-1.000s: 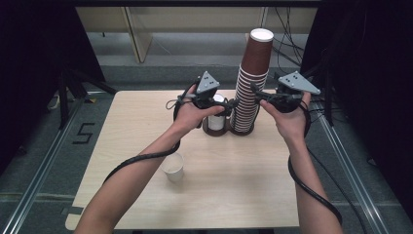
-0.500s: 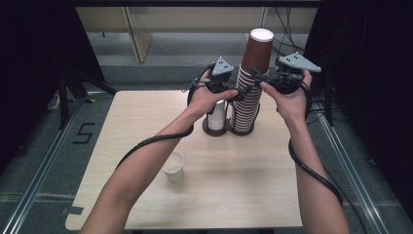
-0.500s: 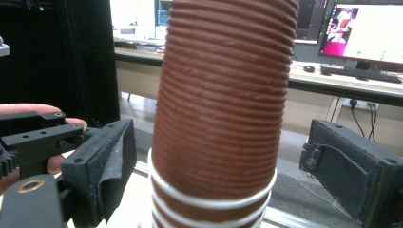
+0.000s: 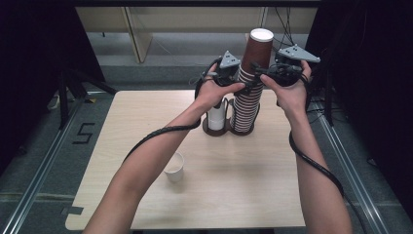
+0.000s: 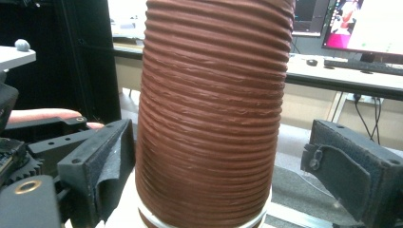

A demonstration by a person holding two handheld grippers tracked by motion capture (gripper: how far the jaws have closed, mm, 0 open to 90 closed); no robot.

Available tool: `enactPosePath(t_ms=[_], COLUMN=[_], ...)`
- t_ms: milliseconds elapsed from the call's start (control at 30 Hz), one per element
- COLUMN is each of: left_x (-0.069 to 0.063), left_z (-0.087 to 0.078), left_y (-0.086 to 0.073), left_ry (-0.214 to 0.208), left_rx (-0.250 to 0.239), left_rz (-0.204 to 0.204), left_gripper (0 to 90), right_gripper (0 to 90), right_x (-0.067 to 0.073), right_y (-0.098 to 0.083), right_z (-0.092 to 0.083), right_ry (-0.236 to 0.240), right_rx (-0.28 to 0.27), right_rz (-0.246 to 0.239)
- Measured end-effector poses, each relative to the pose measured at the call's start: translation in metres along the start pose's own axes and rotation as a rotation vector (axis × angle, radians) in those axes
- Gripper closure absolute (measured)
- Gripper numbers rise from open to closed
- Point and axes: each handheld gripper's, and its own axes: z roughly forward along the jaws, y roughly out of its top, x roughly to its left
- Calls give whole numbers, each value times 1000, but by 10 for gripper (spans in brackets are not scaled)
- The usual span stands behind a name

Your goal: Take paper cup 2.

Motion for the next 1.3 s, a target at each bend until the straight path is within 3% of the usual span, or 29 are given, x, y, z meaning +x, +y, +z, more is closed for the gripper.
enactPosePath(t_ms=[367, 1300], left_x=[1, 1], left_z=[8, 11], left_y=[-2, -2], left_ry=[-2, 2], left_rx=[2, 8], left_rz=[-28, -3], left_gripper=[91, 75], right_gripper=[101, 108], right_x=[-2, 4], right_y=[2, 9], right_z=[6, 26], right_ry=[8, 15], right_rx=[6, 3], right_rz=[-2, 14])
